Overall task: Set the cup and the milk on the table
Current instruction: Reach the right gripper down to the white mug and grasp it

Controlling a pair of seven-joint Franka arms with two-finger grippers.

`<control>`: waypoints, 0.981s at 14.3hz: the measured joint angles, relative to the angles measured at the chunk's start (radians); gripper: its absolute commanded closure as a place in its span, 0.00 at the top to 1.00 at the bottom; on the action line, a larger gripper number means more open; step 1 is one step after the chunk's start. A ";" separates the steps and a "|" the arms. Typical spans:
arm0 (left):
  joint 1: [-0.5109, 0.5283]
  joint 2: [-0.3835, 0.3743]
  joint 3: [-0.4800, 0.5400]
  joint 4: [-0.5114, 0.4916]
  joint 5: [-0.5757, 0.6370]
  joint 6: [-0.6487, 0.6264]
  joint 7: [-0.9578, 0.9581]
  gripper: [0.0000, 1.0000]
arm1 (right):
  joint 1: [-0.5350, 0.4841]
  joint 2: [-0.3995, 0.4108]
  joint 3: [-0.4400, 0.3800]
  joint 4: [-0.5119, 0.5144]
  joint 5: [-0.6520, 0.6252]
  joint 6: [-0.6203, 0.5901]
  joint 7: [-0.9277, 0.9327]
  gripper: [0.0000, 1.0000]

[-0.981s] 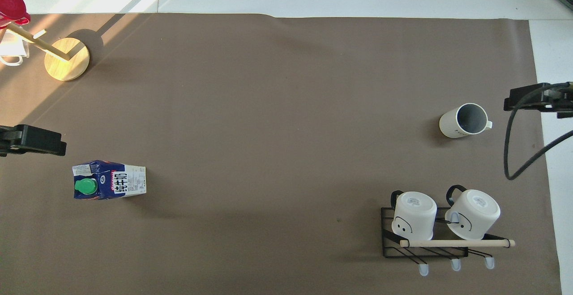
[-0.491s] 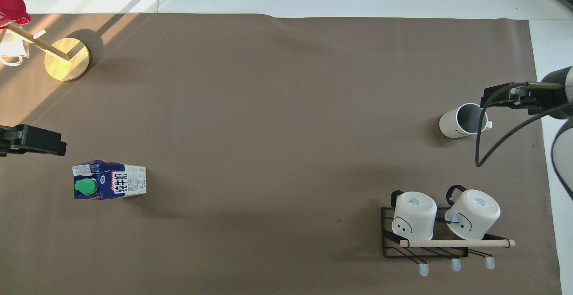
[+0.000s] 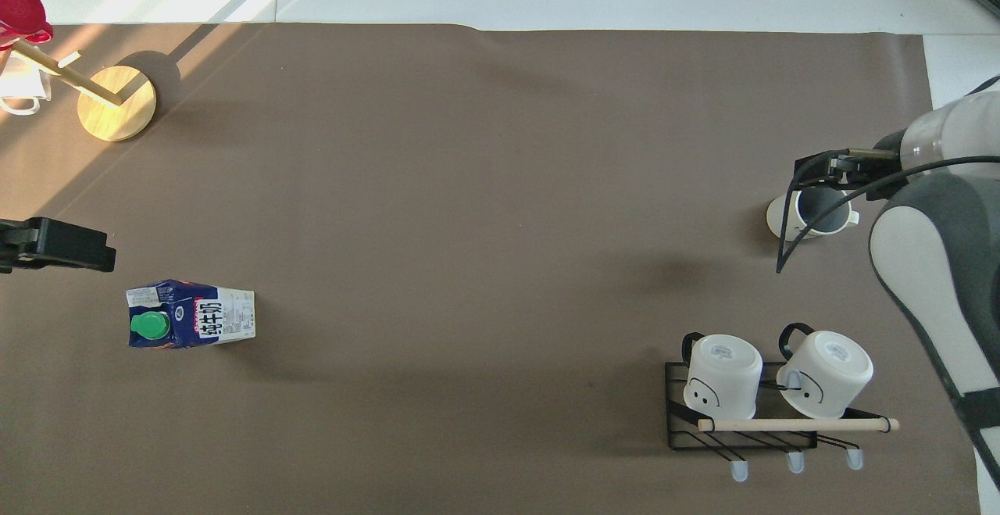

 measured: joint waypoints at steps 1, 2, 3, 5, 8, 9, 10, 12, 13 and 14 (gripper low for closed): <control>0.000 0.000 0.000 0.000 0.000 0.000 0.000 1.00 | 0.000 0.009 0.000 -0.023 0.000 0.034 -0.012 1.00; 0.000 0.000 0.000 0.000 0.000 0.000 0.000 1.00 | 0.000 0.020 0.000 -0.036 0.000 0.063 -0.030 1.00; 0.000 0.000 0.000 0.000 0.000 0.000 0.000 1.00 | 0.000 0.031 -0.001 -0.041 0.000 0.085 -0.044 1.00; 0.000 0.000 0.000 0.000 0.000 0.000 0.000 1.00 | -0.002 0.059 -0.002 -0.045 0.000 0.111 -0.076 1.00; 0.000 0.000 0.000 0.000 0.000 0.000 0.000 1.00 | -0.005 0.106 -0.007 -0.057 0.000 0.156 -0.118 1.00; 0.000 0.000 0.000 0.000 0.000 0.000 0.000 1.00 | -0.005 0.114 -0.008 -0.062 0.000 0.163 -0.119 1.00; 0.000 0.000 0.000 0.000 0.000 0.000 0.000 1.00 | -0.004 0.118 -0.007 -0.069 0.000 0.167 -0.120 1.00; 0.000 0.000 0.000 0.000 0.000 0.000 0.000 1.00 | -0.006 0.119 -0.008 -0.092 0.000 0.188 -0.122 1.00; 0.000 0.000 0.000 0.000 0.000 0.000 0.000 1.00 | -0.009 0.119 -0.008 -0.105 0.000 0.203 -0.122 1.00; 0.000 0.000 0.000 0.000 0.000 0.000 0.000 1.00 | -0.013 0.121 -0.008 -0.117 0.000 0.211 -0.123 1.00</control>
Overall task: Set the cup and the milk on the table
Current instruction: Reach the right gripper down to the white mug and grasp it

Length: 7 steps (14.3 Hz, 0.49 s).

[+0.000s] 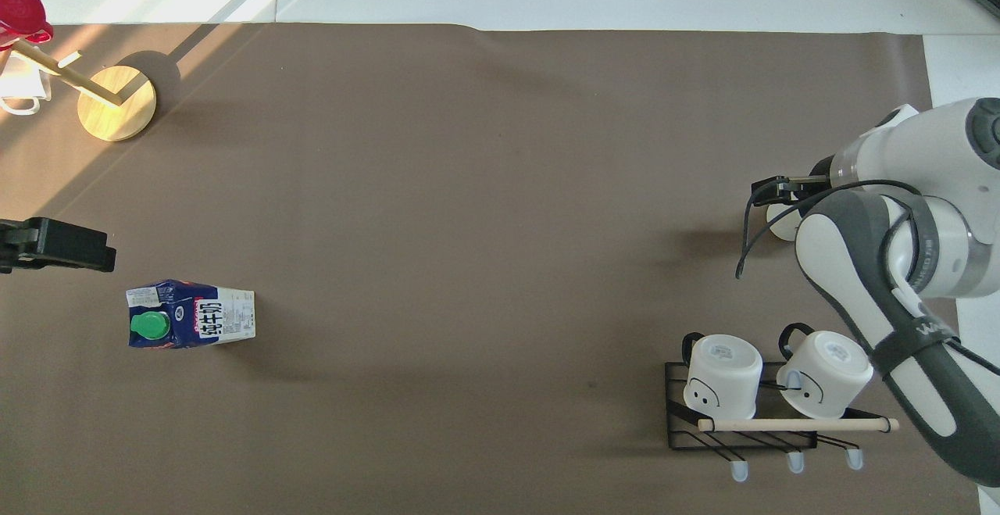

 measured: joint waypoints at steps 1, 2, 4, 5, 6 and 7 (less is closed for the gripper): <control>0.000 0.000 0.000 0.000 0.000 0.000 0.000 1.00 | -0.003 0.003 0.000 -0.008 0.000 0.005 0.000 1.00; 0.000 0.000 -0.001 0.000 0.000 0.000 0.000 1.00 | -0.006 0.008 0.000 -0.014 0.000 0.007 0.000 0.97; 0.000 0.000 -0.001 0.000 0.000 0.000 0.000 1.00 | -0.012 0.022 0.000 -0.020 0.000 0.009 0.000 0.91; 0.000 0.000 -0.001 0.000 0.000 0.000 0.000 1.00 | -0.015 0.033 0.000 -0.021 0.000 0.011 -0.001 0.87; 0.000 0.000 -0.001 0.000 0.000 0.000 0.000 1.00 | -0.016 0.043 0.000 -0.021 0.000 0.017 -0.001 0.75; 0.000 0.000 -0.001 0.000 0.000 0.000 0.000 1.00 | -0.016 0.049 0.000 -0.021 -0.001 0.025 -0.001 0.54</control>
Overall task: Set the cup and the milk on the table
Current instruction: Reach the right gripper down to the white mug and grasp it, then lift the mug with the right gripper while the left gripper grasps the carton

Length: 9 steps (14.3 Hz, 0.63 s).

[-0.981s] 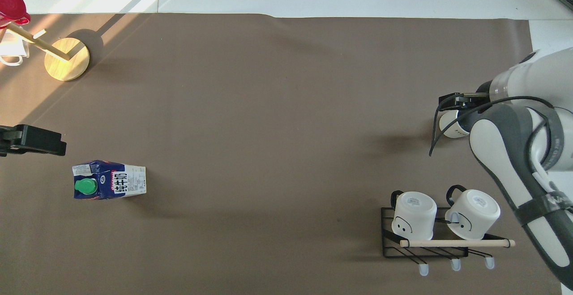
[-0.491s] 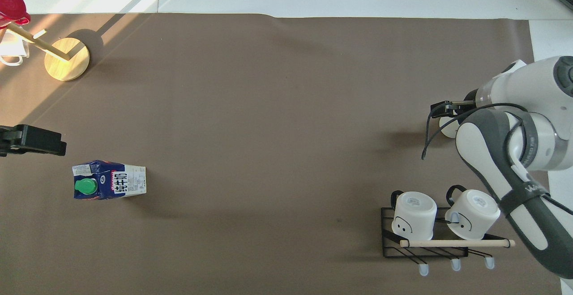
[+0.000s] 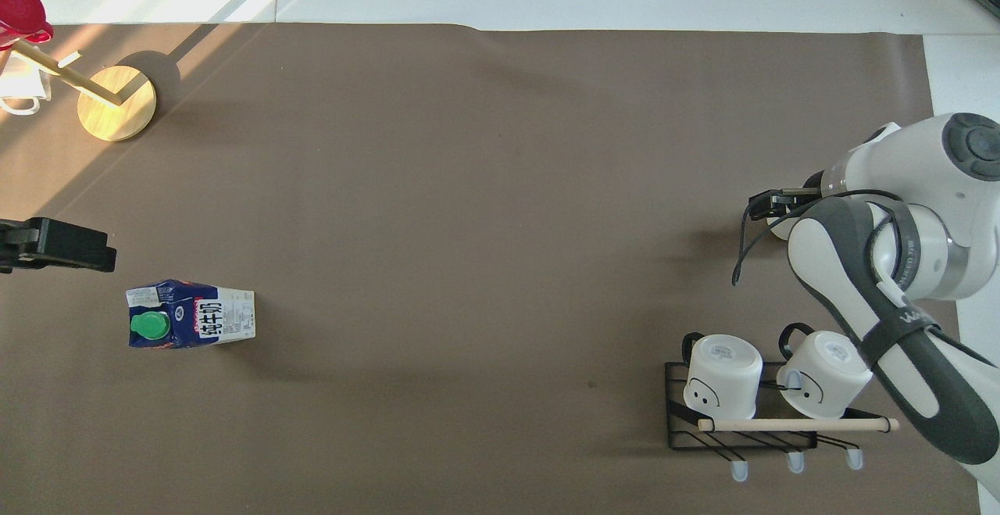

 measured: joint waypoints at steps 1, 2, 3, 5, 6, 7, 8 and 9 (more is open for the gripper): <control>0.000 0.000 0.000 0.000 0.000 0.000 0.000 1.00 | 0.000 0.003 0.000 0.000 0.000 0.005 0.000 0.26; 0.000 0.000 0.000 0.000 0.000 0.000 0.000 1.00 | -0.001 0.004 0.000 0.000 -0.001 0.005 -0.001 0.07; 0.000 0.000 0.000 0.000 0.000 0.000 0.000 1.00 | -0.001 0.004 0.000 0.000 -0.001 0.006 -0.001 0.00; 0.000 0.000 0.000 0.000 0.000 0.000 0.000 1.00 | -0.001 0.004 0.000 0.000 -0.007 0.008 -0.001 0.00; 0.000 0.000 0.000 0.000 0.000 0.000 0.000 1.00 | -0.001 0.004 0.000 0.000 -0.014 0.009 -0.001 0.00; 0.000 0.000 -0.001 0.000 0.000 0.000 0.000 1.00 | -0.001 0.004 -0.001 0.000 -0.016 0.010 -0.001 0.00; 0.000 0.000 -0.004 0.000 0.000 0.000 0.000 1.00 | -0.001 0.004 -0.001 0.000 -0.018 0.010 -0.001 0.00; 0.000 0.000 -0.009 0.000 0.000 0.000 0.000 1.00 | -0.001 0.004 -0.001 0.000 -0.018 0.010 -0.001 0.00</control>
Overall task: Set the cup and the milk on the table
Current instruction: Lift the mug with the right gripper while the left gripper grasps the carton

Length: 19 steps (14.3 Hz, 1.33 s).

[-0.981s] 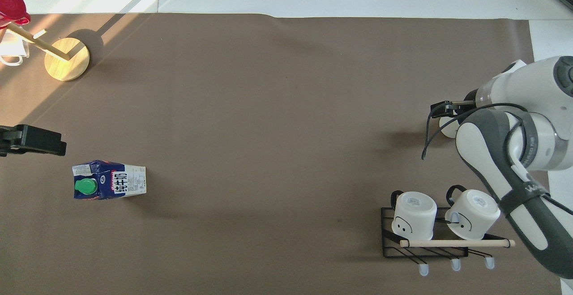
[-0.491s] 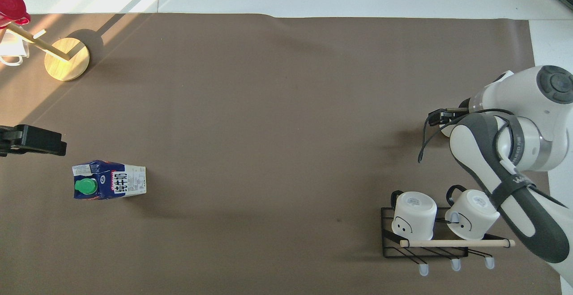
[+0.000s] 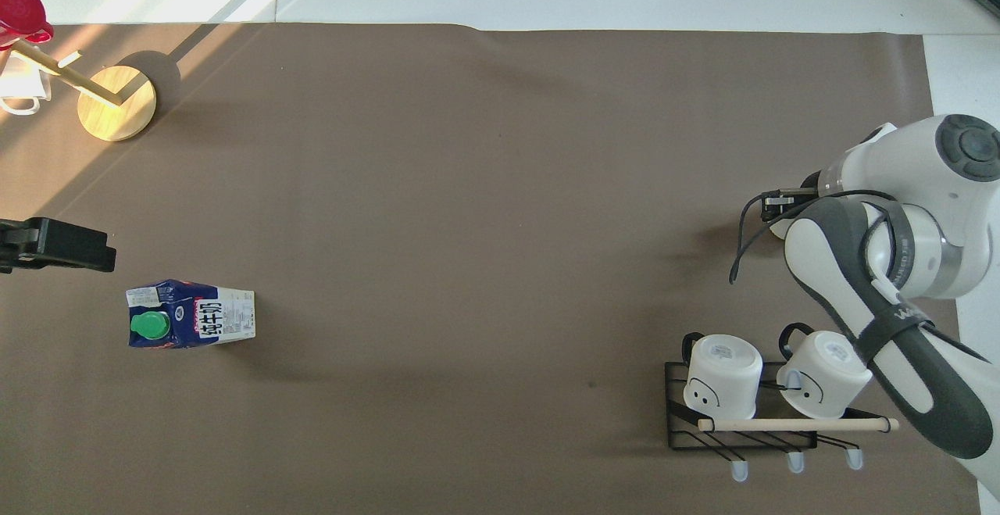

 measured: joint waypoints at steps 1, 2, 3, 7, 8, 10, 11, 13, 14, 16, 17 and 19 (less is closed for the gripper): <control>0.000 0.000 -0.006 0.000 0.000 0.000 0.000 1.00 | 0.000 0.000 0.000 0.000 0.000 0.000 0.000 0.00; 0.000 -0.001 -0.009 -0.002 0.000 0.000 0.000 1.00 | 0.001 0.000 0.000 0.001 -0.001 0.000 -0.001 0.00; 0.000 -0.004 -0.011 -0.008 0.000 0.002 0.000 1.00 | 0.003 -0.001 0.002 0.004 -0.001 0.000 -0.002 0.00; -0.012 -0.045 -0.017 -0.097 0.000 0.049 0.000 1.00 | 0.064 -0.030 0.017 0.057 -0.001 -0.055 0.001 0.00; -0.013 -0.060 -0.018 -0.140 0.000 0.061 0.000 1.00 | 0.097 -0.037 0.019 0.079 0.000 -0.071 0.022 0.00; -0.014 -0.091 -0.017 -0.237 0.000 0.105 0.000 1.00 | 0.182 -0.041 0.022 0.110 0.000 -0.091 0.123 0.00; -0.013 -0.105 -0.014 -0.290 0.000 0.145 0.000 1.00 | 0.227 -0.041 0.023 0.116 0.000 -0.091 0.164 0.00; -0.007 -0.125 -0.005 -0.390 0.000 0.234 0.005 1.00 | 0.297 -0.041 0.024 0.129 0.000 -0.091 0.201 0.00; -0.006 -0.130 0.001 -0.424 0.000 0.266 0.014 1.00 | 0.319 -0.041 0.024 0.135 0.000 -0.091 0.211 0.00; 0.011 -0.137 0.008 -0.487 0.000 0.320 0.039 1.00 | 0.368 -0.034 0.024 0.149 0.000 -0.091 0.255 0.00; 0.024 -0.140 0.009 -0.519 0.000 0.349 0.055 1.00 | 0.404 -0.022 0.024 0.163 0.000 -0.091 0.298 0.00; 0.038 -0.152 0.012 -0.579 0.000 0.405 0.085 1.00 | 0.498 0.021 0.025 0.204 0.000 -0.091 0.418 0.00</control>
